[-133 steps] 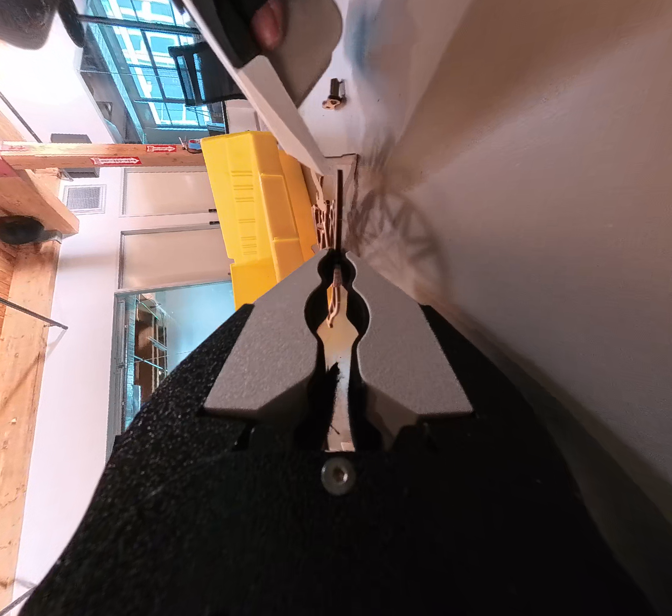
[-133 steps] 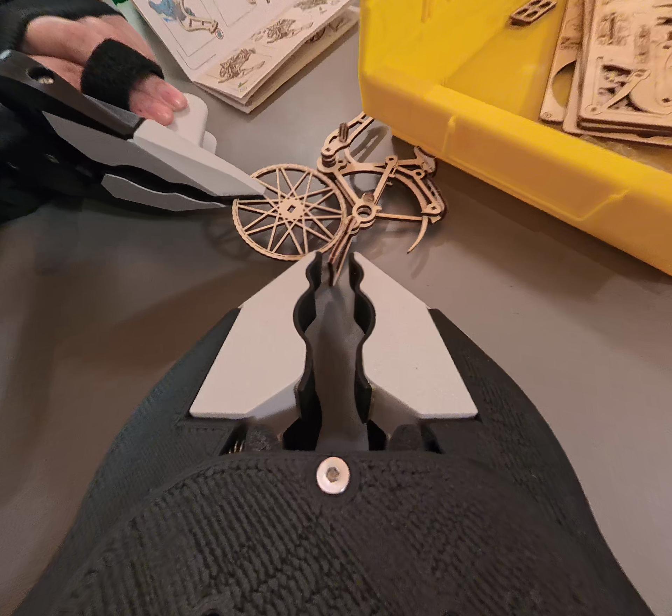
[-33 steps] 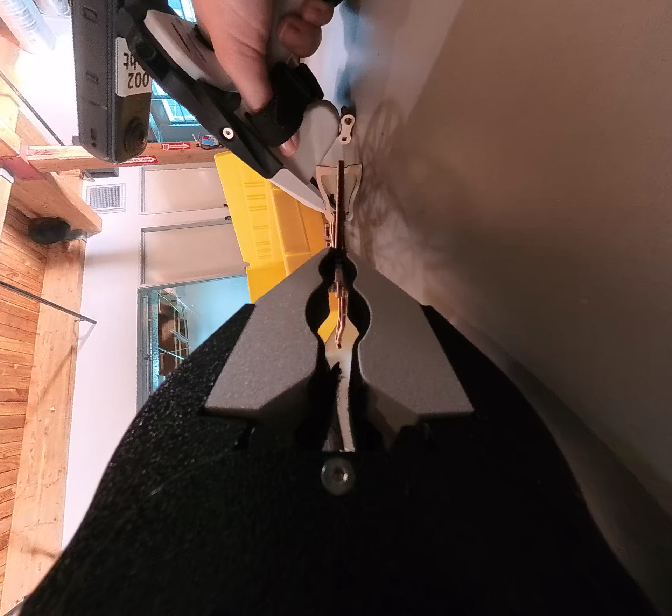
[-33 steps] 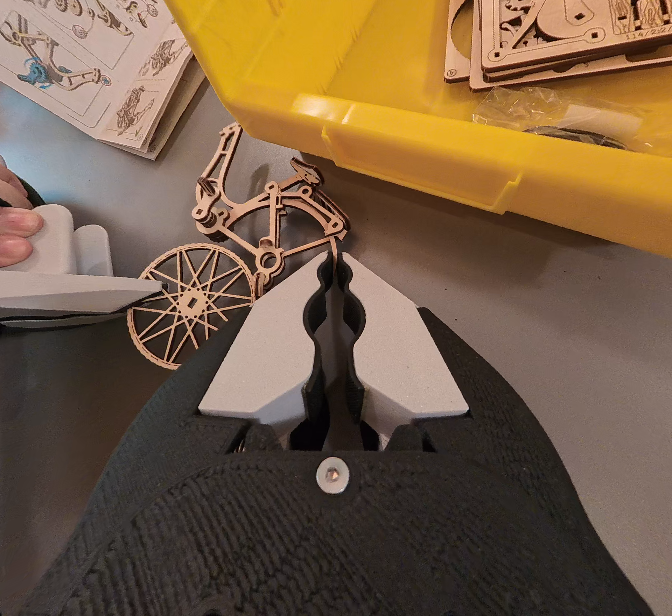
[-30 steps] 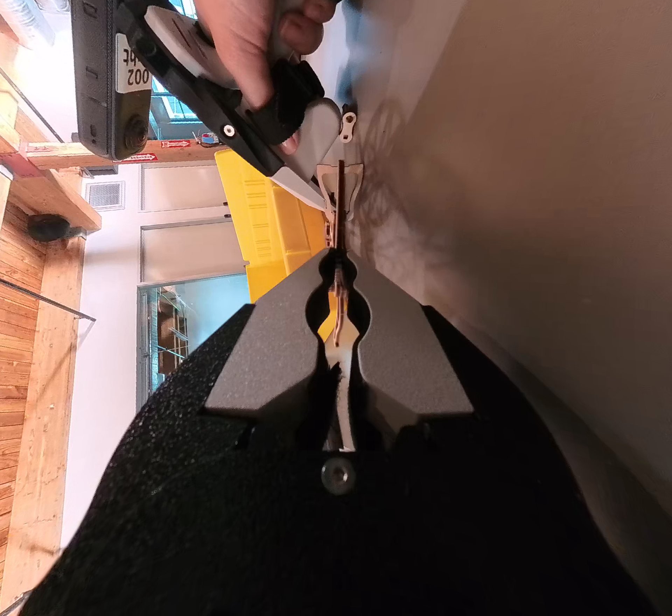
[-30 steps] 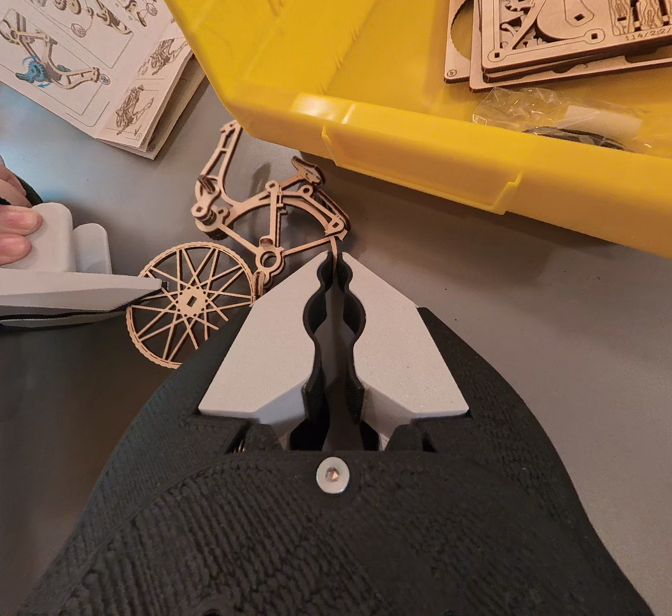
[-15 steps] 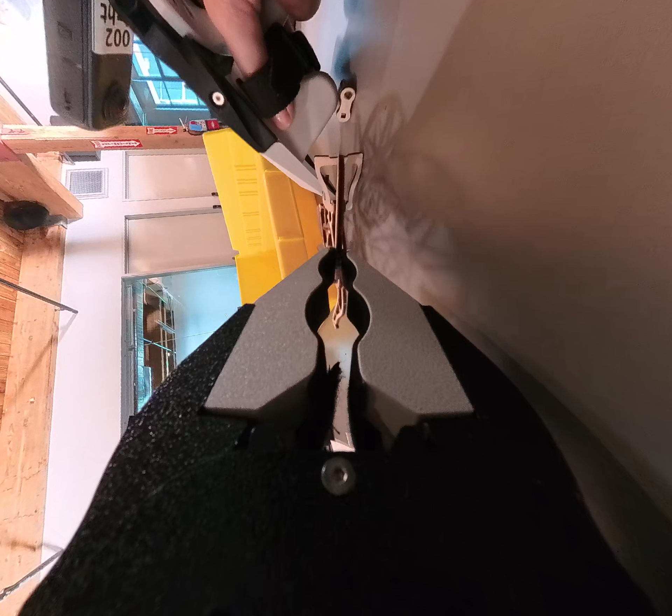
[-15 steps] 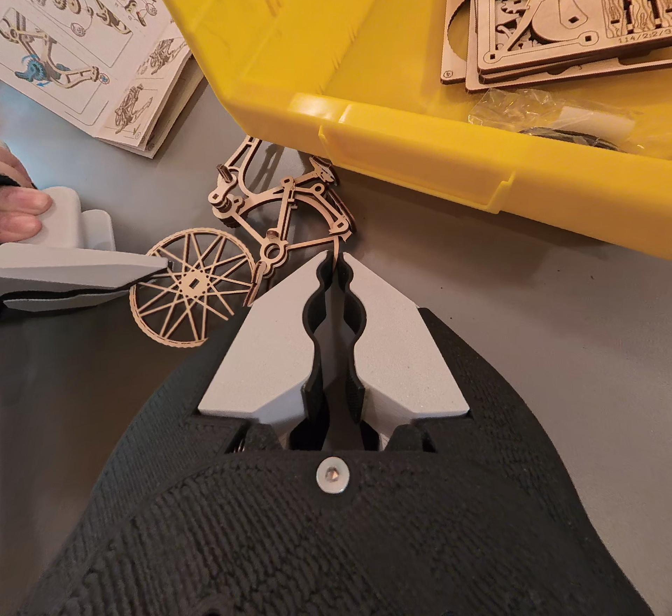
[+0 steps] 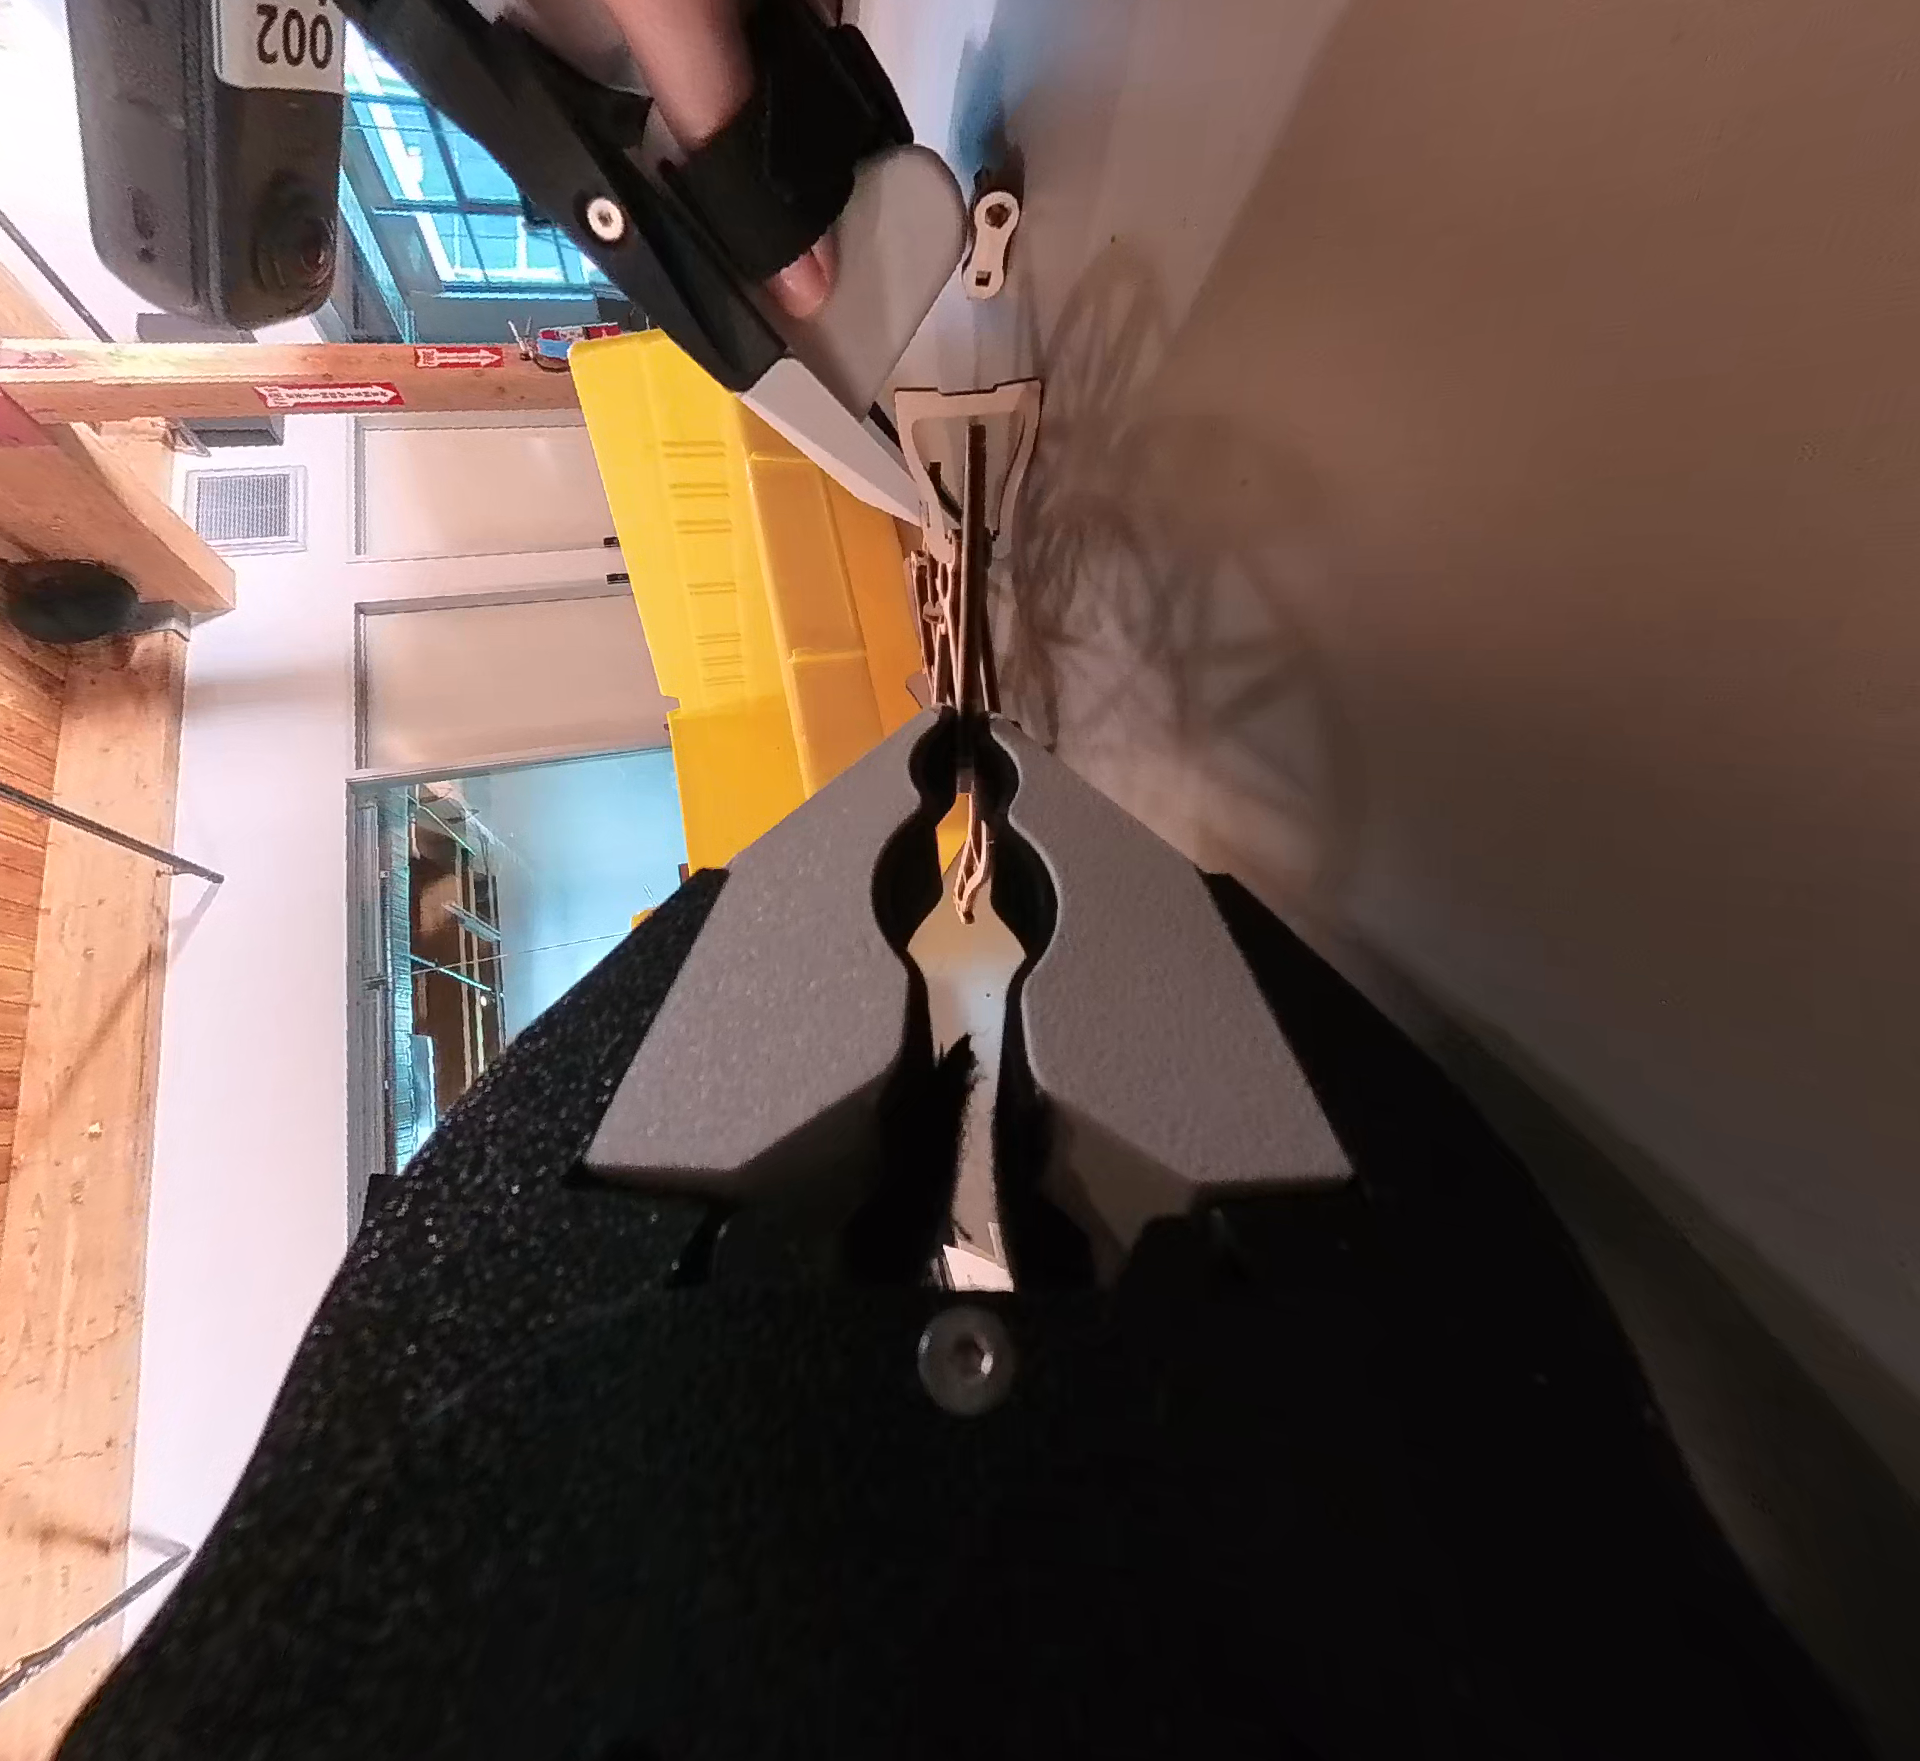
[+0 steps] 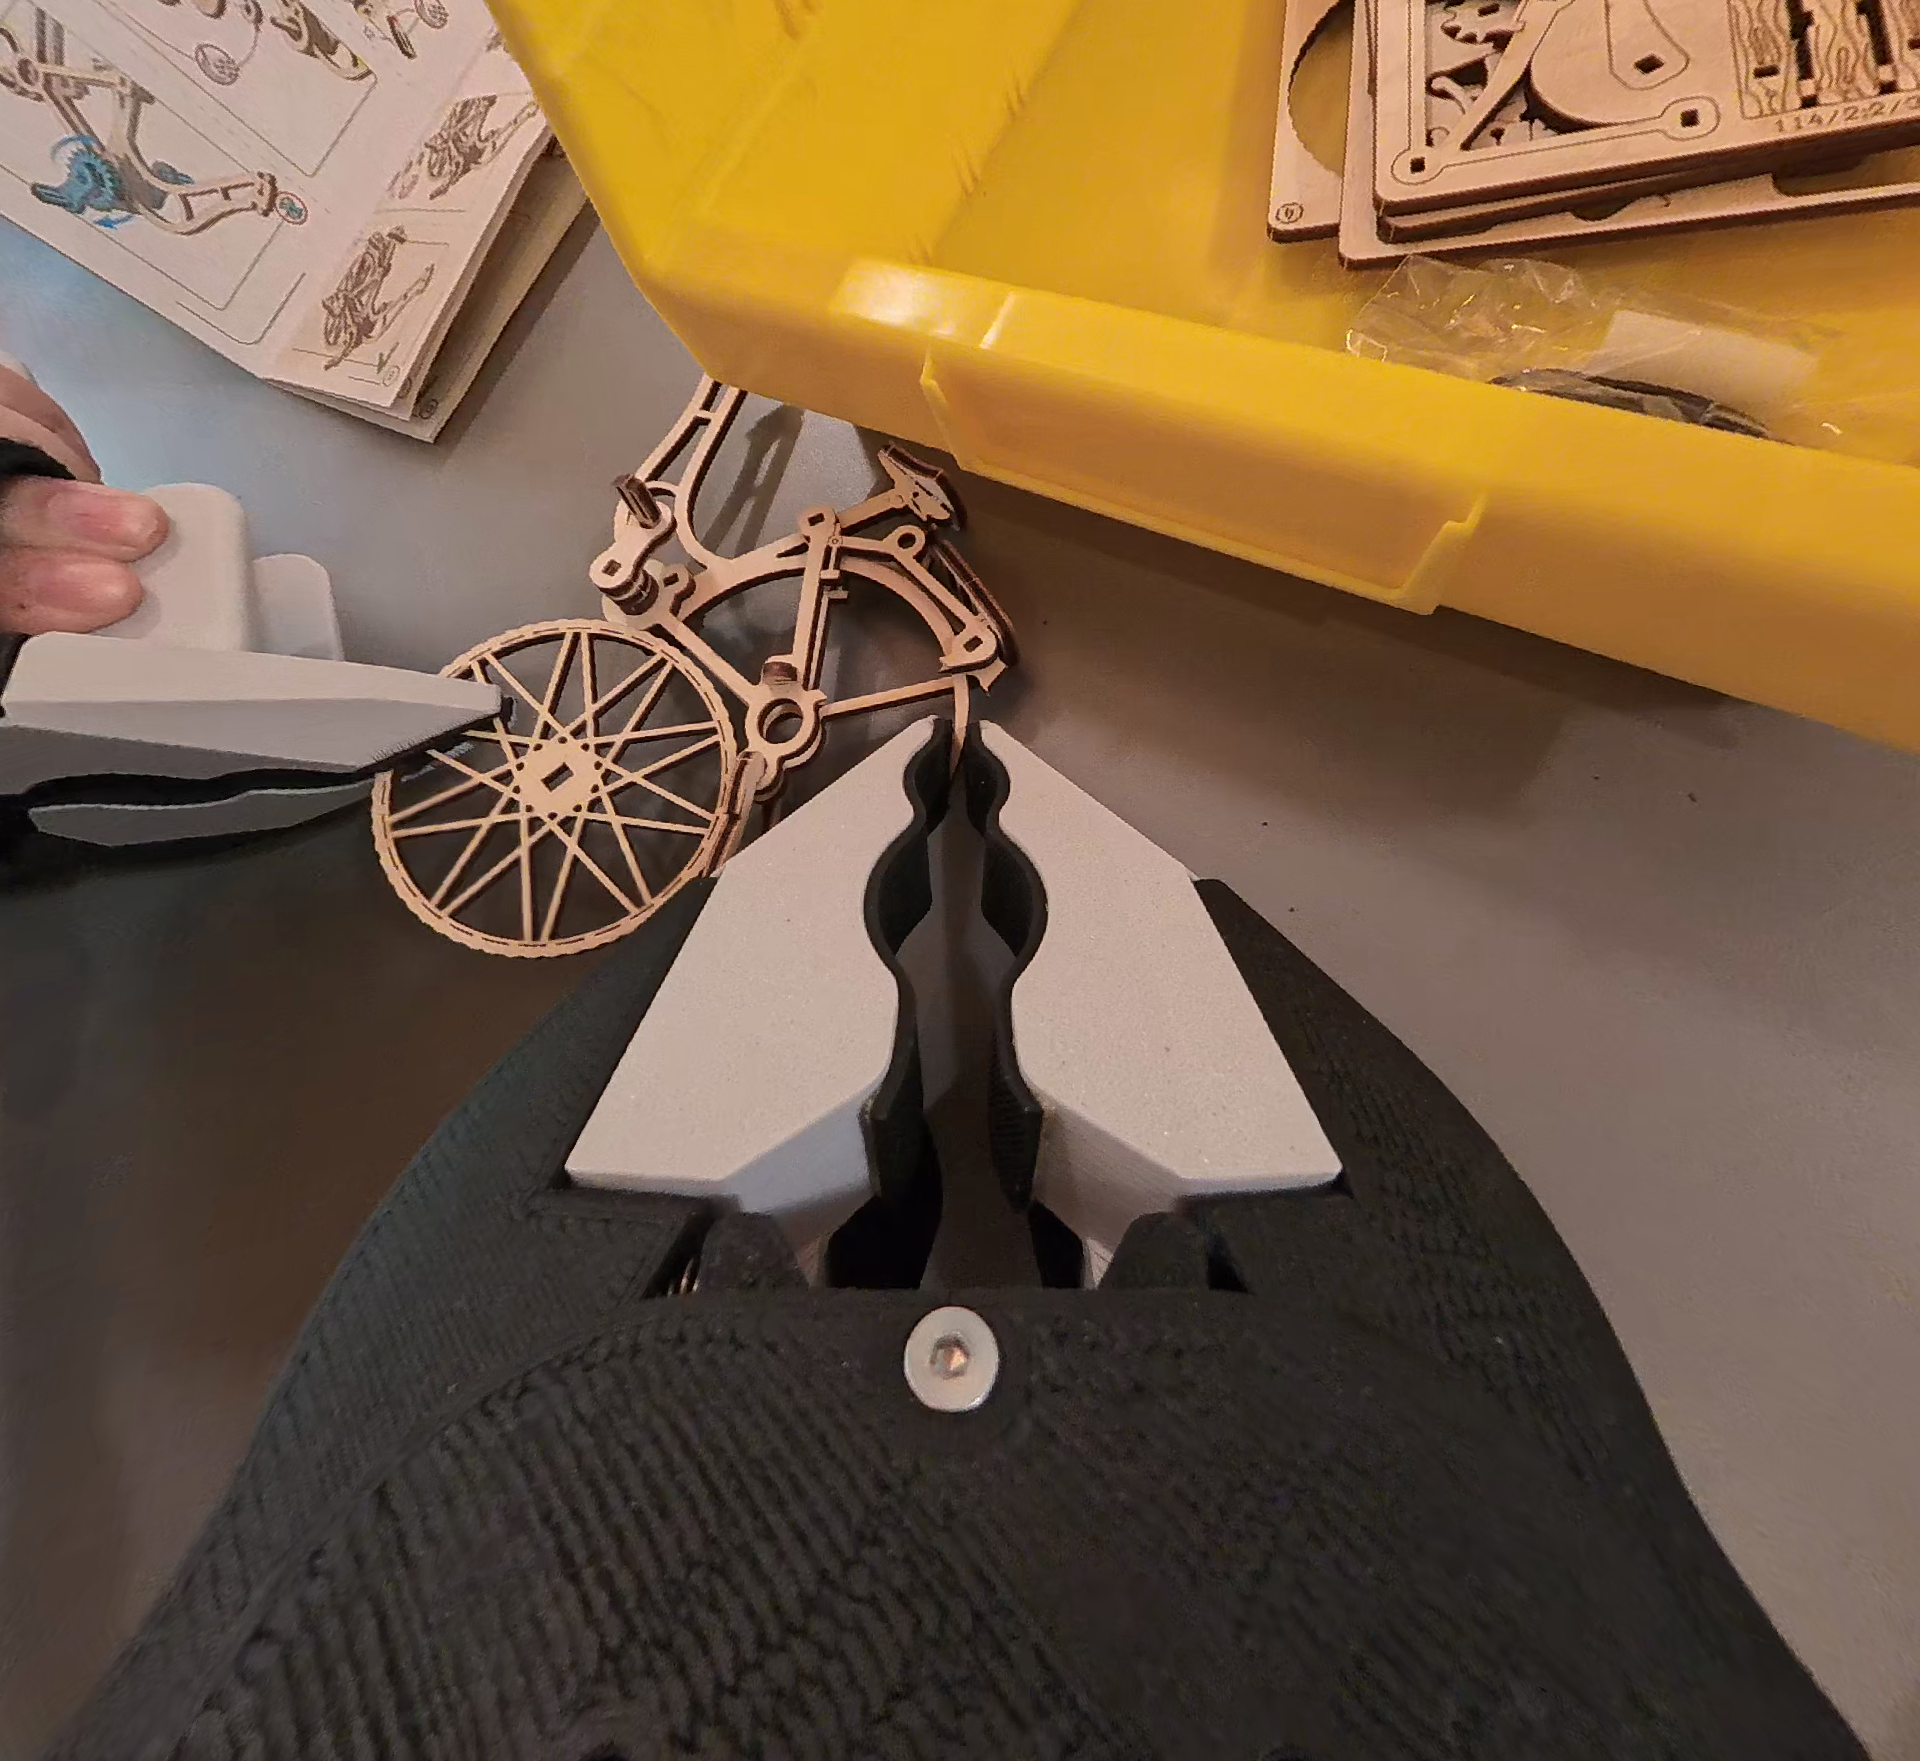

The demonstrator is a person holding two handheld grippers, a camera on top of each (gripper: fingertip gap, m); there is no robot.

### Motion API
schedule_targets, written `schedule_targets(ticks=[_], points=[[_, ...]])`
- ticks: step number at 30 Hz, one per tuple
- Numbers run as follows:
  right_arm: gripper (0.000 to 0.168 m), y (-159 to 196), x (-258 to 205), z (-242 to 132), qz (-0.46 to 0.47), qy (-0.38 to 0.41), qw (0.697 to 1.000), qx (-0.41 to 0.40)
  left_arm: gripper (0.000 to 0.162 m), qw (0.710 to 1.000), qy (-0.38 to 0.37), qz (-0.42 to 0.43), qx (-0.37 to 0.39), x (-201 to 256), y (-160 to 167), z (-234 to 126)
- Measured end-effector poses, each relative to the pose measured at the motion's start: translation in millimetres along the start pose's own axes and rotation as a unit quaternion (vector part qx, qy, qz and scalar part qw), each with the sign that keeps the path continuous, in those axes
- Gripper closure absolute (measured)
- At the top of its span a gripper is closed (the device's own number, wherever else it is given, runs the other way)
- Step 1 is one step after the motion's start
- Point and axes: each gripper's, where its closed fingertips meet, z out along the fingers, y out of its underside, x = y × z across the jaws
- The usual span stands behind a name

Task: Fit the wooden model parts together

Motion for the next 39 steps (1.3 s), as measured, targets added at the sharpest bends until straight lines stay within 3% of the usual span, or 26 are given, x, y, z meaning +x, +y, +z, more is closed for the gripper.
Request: schedule_targets(ticks=[16,19,22,26,31,34,36,39], points=[[0.168,-5,5,3,-0.016,0.035,0.999,0.017,0.162,0.998,0.011,-0.039,-0.042,1,-7,2],[0.145,-11,7,-9,-0.046,0.036,0.997,0.043,0.162,0.998,0.021,-0.032,-0.057,5,-1,4],[0.135,-26,-2,-33,-0.104,0.028,0.987,0.117,0.162,0.997,0.024,-0.047,-0.053,4,-1,4],[0.126,-24,-60,-57,-0.287,-0.021,0.939,0.188,0.162,0.996,0.027,-0.067,-0.054,4,1,5],[0.131,13,-91,-31,-0.544,0.062,0.830,0.105,0.162,0.994,0.022,-0.096,-0.040,-1,0,2],[0.140,21,-81,-14,-0.627,0.142,0.765,0.047,0.162,0.994,0.020,-0.100,-0.024,-2,-3,0],[0.162,16,-78,-14,-0.665,0.190,0.721,0.045,0.161,0.995,0.029,-0.095,-0.015,2,-6,0],[0.167,17,-77,-15,-0.668,0.199,0.715,0.044,0.155,0.994,0.035,-0.100,0.014,3,-9,-2]])
